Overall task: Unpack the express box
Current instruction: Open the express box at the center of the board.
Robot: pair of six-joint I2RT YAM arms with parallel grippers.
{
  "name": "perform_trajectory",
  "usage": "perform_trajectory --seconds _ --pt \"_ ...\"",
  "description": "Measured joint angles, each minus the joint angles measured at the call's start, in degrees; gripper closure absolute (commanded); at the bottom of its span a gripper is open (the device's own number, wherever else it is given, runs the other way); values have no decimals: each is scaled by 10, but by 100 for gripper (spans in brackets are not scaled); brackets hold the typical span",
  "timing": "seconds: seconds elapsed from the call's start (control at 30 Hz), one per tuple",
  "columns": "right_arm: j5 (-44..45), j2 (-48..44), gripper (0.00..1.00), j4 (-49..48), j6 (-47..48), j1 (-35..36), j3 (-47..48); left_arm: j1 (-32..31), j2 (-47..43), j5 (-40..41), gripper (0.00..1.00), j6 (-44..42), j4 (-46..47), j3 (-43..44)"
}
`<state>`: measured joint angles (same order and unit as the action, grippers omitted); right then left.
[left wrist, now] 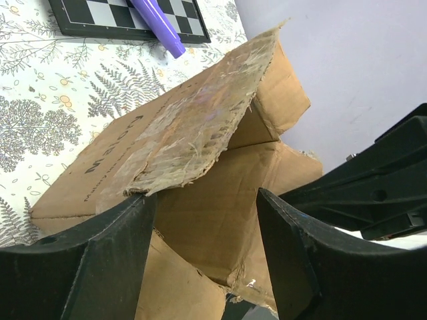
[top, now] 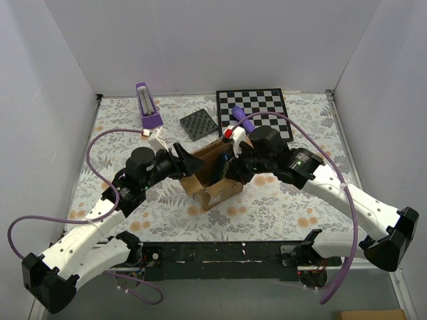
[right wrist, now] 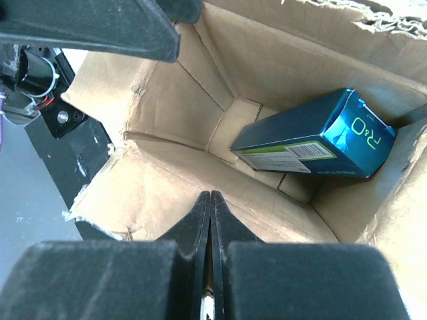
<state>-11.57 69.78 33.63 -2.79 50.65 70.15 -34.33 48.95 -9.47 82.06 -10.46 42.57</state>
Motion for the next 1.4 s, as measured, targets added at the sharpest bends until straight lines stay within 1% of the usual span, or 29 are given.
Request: perform_trajectory --seconds 0.37,0.57,0.87,1.07,1.4 --pt "-28 -54 99 16 -9 0 -6 0 11 5 37 -1 -1 7" --pt "-42 -57 99 27 -8 0 -12 0 21 5 37 -2 -1 14" --pt "-51 -56 99 35 -2 0 -64 0 26 5 37 -2 -2 18" --pt "-34 -55 99 25 -20 1 -76 0 26 2 33 -4 0 18" --pt "21 -56 99 -30 -71 1 -118 1 36 -21 24 -27 4 27"
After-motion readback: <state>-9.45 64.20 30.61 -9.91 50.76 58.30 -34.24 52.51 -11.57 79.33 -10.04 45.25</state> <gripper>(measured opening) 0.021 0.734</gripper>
